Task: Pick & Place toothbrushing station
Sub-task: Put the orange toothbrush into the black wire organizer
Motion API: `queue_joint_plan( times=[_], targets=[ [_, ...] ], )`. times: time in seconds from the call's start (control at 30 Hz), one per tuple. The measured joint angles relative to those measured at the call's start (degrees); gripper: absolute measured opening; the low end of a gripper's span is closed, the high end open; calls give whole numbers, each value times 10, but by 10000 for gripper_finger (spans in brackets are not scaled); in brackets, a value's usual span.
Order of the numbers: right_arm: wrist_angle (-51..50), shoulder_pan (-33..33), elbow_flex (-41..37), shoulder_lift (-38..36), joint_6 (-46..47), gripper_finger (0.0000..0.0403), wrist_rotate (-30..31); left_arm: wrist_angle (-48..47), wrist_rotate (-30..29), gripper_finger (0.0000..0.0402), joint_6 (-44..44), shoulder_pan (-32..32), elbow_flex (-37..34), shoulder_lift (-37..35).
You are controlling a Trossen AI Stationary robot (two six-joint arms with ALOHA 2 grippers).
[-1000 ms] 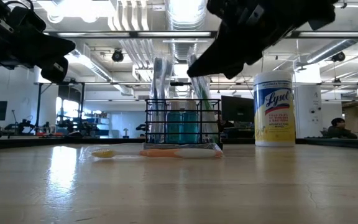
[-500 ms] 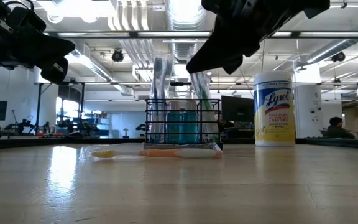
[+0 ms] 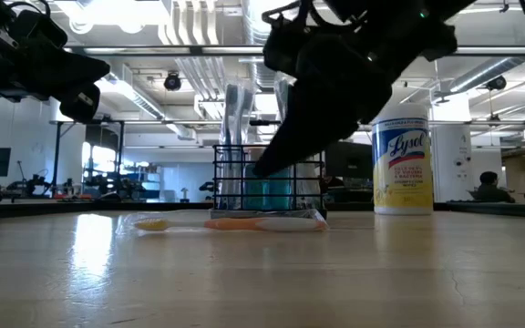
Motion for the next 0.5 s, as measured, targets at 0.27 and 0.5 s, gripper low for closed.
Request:
queue_joint_plan(
  times=[0.27,0.5],
  targets=[
    [-166,-12,121,77,-23,154,18,-1,0,28,-3,0,0,0],
    [-261,-17,194,138,-22,159,18,-1,6,35,-11,0,-1,1]
  ],
)
